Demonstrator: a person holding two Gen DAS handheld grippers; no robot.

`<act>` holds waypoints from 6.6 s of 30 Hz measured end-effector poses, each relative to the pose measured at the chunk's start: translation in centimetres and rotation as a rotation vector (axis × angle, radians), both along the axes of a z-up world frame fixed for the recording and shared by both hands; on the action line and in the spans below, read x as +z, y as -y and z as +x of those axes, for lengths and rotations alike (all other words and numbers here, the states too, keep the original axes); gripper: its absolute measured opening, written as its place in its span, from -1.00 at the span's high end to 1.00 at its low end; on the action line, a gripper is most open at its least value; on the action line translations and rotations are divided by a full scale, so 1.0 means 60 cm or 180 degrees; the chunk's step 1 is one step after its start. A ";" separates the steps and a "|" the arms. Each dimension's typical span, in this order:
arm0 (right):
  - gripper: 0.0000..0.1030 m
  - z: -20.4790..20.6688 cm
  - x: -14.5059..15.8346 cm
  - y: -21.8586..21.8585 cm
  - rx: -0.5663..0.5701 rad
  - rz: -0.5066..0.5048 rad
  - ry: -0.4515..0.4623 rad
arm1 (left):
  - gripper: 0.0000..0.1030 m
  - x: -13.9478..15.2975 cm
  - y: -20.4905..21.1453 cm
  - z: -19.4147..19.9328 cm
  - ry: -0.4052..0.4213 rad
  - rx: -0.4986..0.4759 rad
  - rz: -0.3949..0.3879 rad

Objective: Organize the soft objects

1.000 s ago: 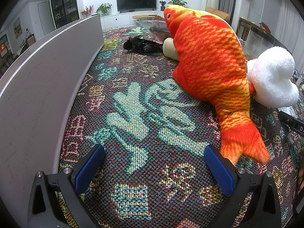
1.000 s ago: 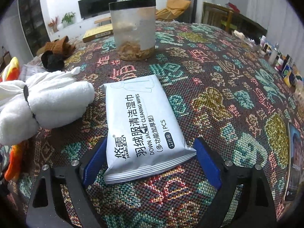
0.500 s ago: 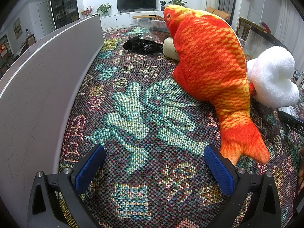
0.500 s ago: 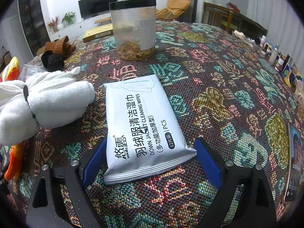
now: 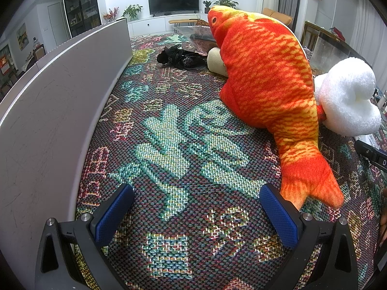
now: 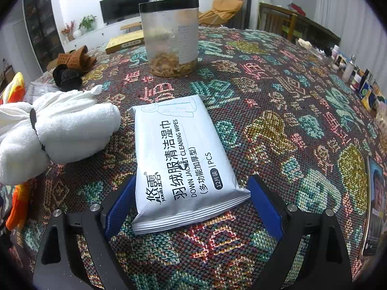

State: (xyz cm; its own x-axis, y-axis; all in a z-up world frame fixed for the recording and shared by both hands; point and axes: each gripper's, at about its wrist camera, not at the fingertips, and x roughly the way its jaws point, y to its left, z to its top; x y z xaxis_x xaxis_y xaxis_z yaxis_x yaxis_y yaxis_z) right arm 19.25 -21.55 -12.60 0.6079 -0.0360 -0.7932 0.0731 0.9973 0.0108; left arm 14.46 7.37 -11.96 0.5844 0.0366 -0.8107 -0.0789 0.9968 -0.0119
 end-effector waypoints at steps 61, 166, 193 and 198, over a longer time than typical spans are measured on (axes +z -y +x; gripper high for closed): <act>-0.20 0.017 0.157 -0.042 0.0615 0.0750 -0.0291 | 0.10 0.296 -0.311 -0.178 0.0579 0.0214 -0.0264; -0.88 0.024 -0.008 -0.077 0.0030 -0.0007 -0.0093 | -1.00 -0.025 0.003 0.000 0.0006 -0.0190 0.0004; -0.89 0.022 -0.008 -0.074 0.0052 0.0001 -0.0092 | -1.00 0.079 0.013 -0.006 0.0514 -0.0349 -0.0890; -0.89 0.022 -0.009 -0.072 0.0052 0.0001 -0.0092 | -1.00 0.078 0.108 0.093 0.0336 -0.0623 -0.0200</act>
